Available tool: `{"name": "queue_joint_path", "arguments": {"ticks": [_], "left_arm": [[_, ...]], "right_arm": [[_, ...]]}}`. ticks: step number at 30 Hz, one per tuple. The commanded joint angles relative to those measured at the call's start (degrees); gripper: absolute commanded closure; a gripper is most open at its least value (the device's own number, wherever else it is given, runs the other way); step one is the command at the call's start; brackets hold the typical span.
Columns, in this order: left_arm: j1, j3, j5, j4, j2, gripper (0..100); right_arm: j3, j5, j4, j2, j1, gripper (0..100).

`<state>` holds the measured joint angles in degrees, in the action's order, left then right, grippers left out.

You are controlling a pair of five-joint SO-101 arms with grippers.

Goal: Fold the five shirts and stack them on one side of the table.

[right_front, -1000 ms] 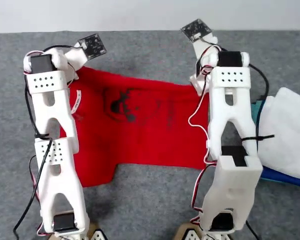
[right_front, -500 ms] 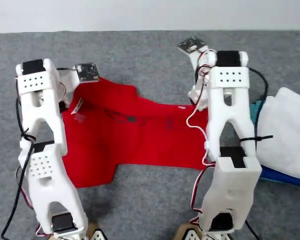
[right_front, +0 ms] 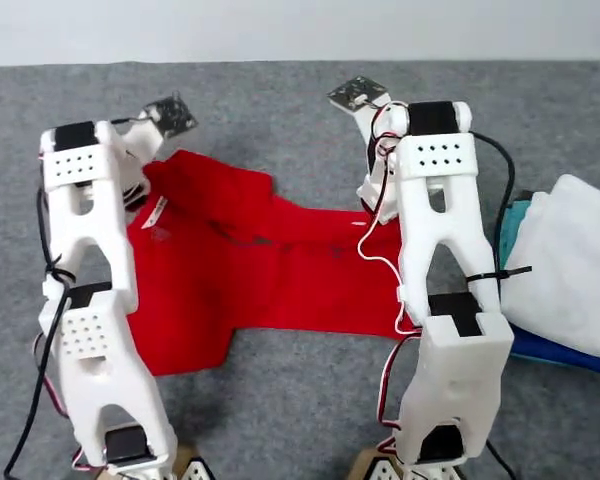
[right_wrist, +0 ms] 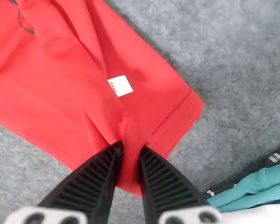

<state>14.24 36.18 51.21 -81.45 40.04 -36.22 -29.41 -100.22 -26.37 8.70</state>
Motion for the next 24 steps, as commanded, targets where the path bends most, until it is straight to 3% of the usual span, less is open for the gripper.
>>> {"name": "queue_joint_path", "arguments": {"ticks": [1,7,13,16,20,24], "left_arm": [[-2.73,0.04,-9.49,3.87,-4.04,79],[-7.82,1.27,-15.56,5.36,-0.44,78],[-7.74,9.63,-18.29,5.80,9.67,78],[-7.56,15.87,-18.02,1.85,13.10,82],[-7.82,25.63,-17.41,-4.75,15.74,100],[-7.65,35.30,-15.65,-12.84,15.91,100]], "right_arm": [[-1.67,1.32,-0.92,0.75,0.57,99.1],[-1.67,1.41,-0.84,1.01,0.57,99.1],[-1.67,1.41,-0.84,1.19,0.57,99.1],[-1.67,1.41,-0.84,1.19,0.57,99.1],[-1.76,1.41,-1.19,1.36,0.48,99.1],[-1.76,1.41,-1.63,4.35,0.57,99.1]]}}
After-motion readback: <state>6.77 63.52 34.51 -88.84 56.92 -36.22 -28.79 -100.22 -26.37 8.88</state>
